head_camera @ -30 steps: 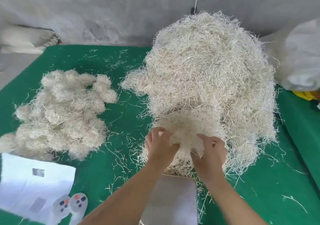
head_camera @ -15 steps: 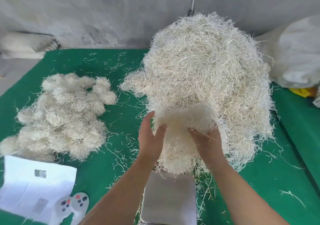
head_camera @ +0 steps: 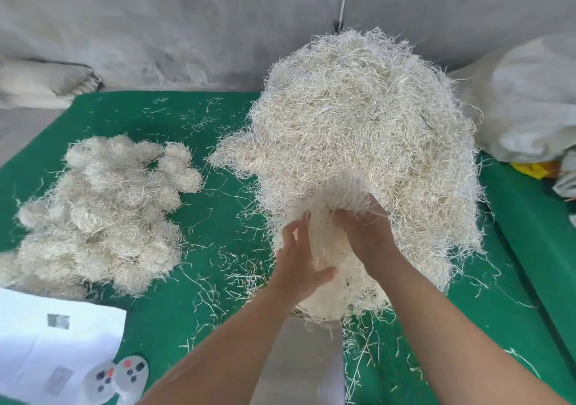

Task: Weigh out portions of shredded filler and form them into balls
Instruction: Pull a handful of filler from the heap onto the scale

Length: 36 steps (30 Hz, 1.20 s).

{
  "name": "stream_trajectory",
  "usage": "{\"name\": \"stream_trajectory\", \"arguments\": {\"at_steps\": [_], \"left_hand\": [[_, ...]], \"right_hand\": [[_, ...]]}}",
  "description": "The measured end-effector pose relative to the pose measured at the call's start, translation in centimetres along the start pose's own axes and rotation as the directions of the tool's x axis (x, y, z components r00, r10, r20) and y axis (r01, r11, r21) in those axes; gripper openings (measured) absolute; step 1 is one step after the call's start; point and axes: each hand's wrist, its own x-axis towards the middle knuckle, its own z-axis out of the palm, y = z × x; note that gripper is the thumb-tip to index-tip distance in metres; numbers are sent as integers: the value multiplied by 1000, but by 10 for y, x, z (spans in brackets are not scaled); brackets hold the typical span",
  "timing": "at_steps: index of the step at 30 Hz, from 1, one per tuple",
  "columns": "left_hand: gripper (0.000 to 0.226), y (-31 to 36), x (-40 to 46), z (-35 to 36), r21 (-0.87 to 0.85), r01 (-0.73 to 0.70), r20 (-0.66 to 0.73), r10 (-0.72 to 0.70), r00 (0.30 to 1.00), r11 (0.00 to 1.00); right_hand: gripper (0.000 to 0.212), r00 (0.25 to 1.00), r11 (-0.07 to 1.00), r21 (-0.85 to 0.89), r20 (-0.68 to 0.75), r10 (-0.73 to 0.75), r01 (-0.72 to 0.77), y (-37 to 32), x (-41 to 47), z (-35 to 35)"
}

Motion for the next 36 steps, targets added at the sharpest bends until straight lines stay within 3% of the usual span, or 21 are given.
{"name": "stream_trajectory", "arguments": {"at_steps": [3, 4, 6, 8, 11, 14, 17, 19, 24, 27, 29, 30, 32, 33, 34, 36], "left_hand": [[112, -7, 18, -3, -30, 8, -14, -8, 1000, 1000], [108, -11, 26, -10, 24, 23, -40, -22, 999, 999], [89, -21, 40, -28, 272, 61, -108, -32, 994, 960], [68, -31, 46, -38, 522, 136, -176, -50, 983, 842], [53, -48, 44, -37, 595, 260, -213, -163, 963, 760], [47, -68, 35, -29, 626, 306, -151, -274, 950, 717], [39, -81, 30, -25, 659, 314, -112, -324, 939, 683], [37, -83, 34, -26, 667, 322, -101, -346, 933, 672], [56, -99, 27, -37, 782, 310, -97, -386, 918, 540], [64, -104, 19, -39, 778, 342, -77, -460, 885, 527], [75, -87, 20, -39, 605, 416, -49, -489, 871, 679], [82, -71, 23, -38, 447, 406, -61, -425, 903, 797], [93, -24, 31, -43, -28, 224, -135, -225, 965, 974], [91, 0, 34, -46, -377, 103, -160, -175, 972, 921], [83, 17, 37, -50, -671, -8, -112, -91, 989, 741], [85, 39, 37, -54, -865, -101, 24, 242, 970, 491]], "right_hand": [[16, 997, 998, -68, -83, -7, 2, -12, 11, -4], [29, 989, 995, -94, -149, 20, -34, -12, 17, -7], [69, 939, 981, -126, -330, 100, -149, -11, 27, -17], [78, 891, 964, -194, -448, 76, -180, -9, 31, -27], [71, 882, 977, -138, -464, 80, -161, -1, 40, -39], [45, 891, 983, -177, -451, -45, -40, -3, 48, -52], [33, 901, 991, 101, -431, -37, 89, -13, 50, -57], [21, 899, 972, 136, -421, -117, 190, -19, 47, -57], [23, 853, 891, 285, -490, -182, 354, -52, 41, -62], [23, 816, 859, 351, -564, -124, 373, -71, 41, -68], [20, 836, 908, 273, -532, -134, 319, -72, 42, -66], [12, 878, 936, 235, -461, -130, 262, -67, 42, -63], [26, 941, 981, 146, -330, -75, 130, -54, 38, -52], [34, 962, 988, 114, -265, -67, 100, -49, 33, -45], [30, 976, 987, 107, -196, -97, 120, -43, 29, -38], [23, 984, 976, 125, -20, -177, 178, -35, 18, -24]]}}
